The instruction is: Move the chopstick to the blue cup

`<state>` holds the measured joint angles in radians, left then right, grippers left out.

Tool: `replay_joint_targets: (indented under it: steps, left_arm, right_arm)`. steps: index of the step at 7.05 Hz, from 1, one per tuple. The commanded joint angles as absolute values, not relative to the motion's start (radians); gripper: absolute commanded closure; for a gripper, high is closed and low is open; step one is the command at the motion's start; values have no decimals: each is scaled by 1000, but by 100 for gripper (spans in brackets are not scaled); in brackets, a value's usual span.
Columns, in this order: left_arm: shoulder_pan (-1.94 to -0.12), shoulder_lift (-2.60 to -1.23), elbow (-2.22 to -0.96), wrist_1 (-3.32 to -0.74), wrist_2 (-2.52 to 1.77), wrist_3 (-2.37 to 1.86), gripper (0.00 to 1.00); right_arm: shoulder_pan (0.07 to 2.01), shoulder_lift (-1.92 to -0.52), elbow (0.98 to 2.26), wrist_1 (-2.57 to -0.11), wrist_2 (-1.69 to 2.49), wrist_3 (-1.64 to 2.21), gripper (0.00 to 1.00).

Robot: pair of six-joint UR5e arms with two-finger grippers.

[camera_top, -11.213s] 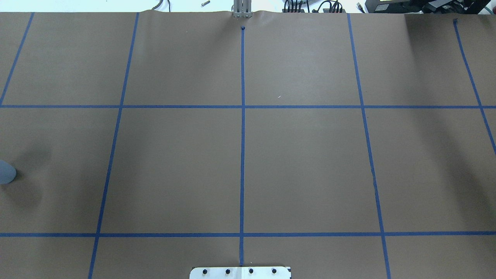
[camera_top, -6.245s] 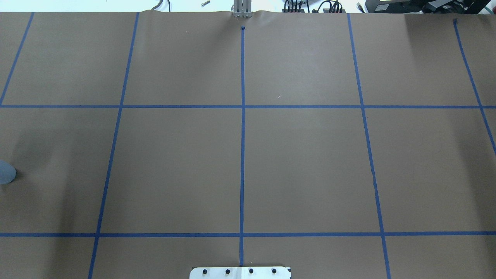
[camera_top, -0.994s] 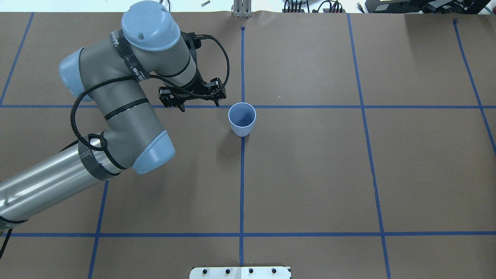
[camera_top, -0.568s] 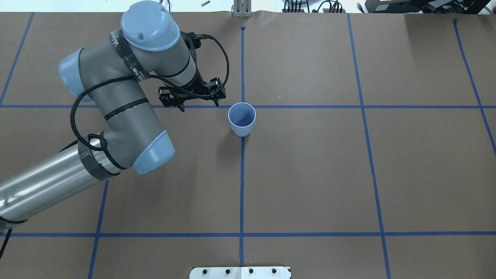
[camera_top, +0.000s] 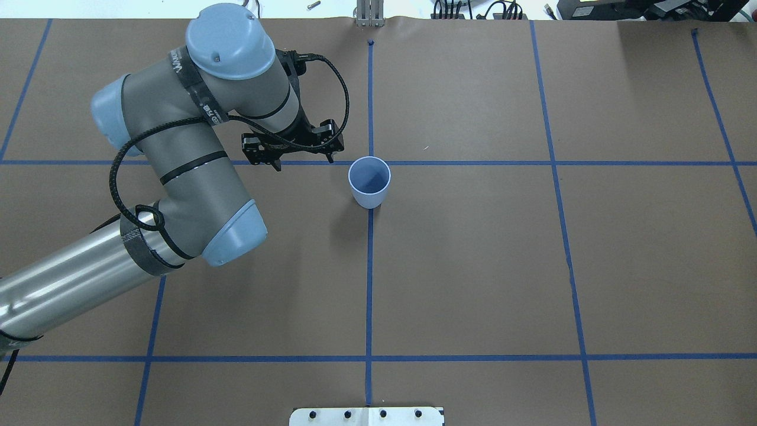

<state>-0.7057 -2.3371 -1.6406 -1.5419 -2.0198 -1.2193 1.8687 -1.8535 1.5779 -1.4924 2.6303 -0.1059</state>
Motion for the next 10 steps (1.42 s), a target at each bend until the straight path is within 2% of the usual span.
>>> replay_joint_targets:
  steps: [1, 4, 5, 6, 7, 10]
  left_arm:
    - [-706, -2332, -1640, -1545, -2016, -1221, 3]
    - [-706, -2330, -1640, -1545, -2016, -1223, 3]
    - [-703, -2324, -1640, -1546, -2014, -1224, 3]
    - [-701, -2324, -1640, -1546, -1993, -1224, 3]
    - [-700, -2322, -1640, -1546, -1988, -1224, 3]
    - [-698, -2318, -1638, -1548, -1988, -1223, 3]
  right_arm:
    - [1871, -1847, 1582, -1491, 2631, -101, 88]
    - [1873, -1848, 1583, -1491, 2634, -101, 90]
    - [1890, -1845, 1588, -1490, 2637, -101, 57]
    - [1896, -1844, 1600, -1491, 2634, -100, 9]
    - [1898, -1848, 1591, -1491, 2634, -100, 0]
    - [1896, -1861, 1586, -1491, 2634, -106, 0]
